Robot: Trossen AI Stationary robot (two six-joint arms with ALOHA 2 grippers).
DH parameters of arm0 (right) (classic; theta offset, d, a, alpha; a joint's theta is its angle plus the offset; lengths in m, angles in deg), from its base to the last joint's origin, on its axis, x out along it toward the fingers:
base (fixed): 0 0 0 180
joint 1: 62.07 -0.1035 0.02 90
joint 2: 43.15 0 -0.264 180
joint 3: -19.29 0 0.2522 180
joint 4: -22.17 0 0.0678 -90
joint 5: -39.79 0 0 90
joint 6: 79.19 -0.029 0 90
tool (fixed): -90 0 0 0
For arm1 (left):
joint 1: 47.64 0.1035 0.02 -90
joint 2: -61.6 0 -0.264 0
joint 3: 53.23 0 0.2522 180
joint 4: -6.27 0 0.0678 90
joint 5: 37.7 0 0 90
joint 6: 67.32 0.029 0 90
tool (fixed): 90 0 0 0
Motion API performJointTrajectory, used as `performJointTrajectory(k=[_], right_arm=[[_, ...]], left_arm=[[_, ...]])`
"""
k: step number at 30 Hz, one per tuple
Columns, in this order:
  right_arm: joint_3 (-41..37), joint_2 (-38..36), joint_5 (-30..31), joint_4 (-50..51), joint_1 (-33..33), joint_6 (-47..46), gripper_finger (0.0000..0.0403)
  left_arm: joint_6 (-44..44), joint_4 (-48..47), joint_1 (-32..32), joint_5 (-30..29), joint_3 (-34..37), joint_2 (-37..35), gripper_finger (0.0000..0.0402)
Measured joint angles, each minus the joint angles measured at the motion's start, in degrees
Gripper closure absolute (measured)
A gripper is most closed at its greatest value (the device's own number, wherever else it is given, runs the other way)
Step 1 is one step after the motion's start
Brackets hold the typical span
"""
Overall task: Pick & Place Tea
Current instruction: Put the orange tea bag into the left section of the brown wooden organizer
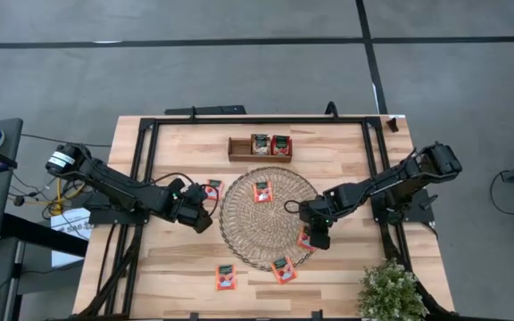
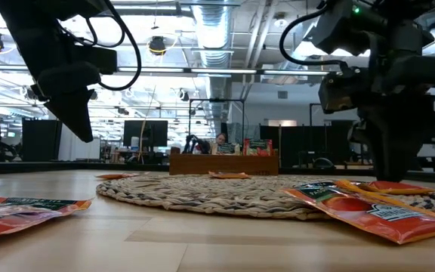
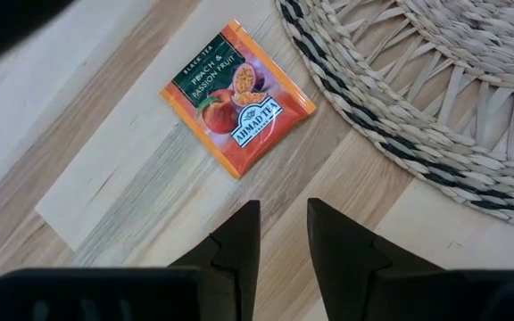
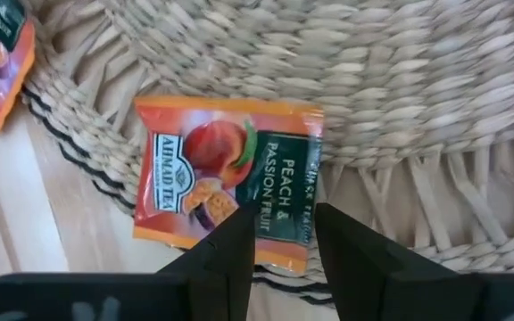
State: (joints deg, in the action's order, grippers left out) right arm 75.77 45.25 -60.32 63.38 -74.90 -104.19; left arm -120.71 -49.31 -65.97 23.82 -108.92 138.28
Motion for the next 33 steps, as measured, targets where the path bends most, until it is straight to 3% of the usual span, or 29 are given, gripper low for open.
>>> performJointTrajectory(k=[8,15,22,33], right_arm=[[0.0,1.7,1.5,-0.2,1.1,0.0,0.0289],[0.5,5.6,-1.7,-0.8,1.4,0.0,0.0289],[0.1,4.1,0.8,-1.4,1.2,0.0,0.0291],[0.2,4.6,1.6,0.2,1.2,0.0,0.0337]], left_arm=[[0.0,0.1,0.0,0.0,0.0,0.0,0.0314],[0.0,0.9,0.0,0.5,0.0,0.0,0.0314],[1.2,1.3,0.0,0.5,0.0,0.0,0.0314],[1.5,1.5,0.0,0.5,0.0,0.0,0.0314]])
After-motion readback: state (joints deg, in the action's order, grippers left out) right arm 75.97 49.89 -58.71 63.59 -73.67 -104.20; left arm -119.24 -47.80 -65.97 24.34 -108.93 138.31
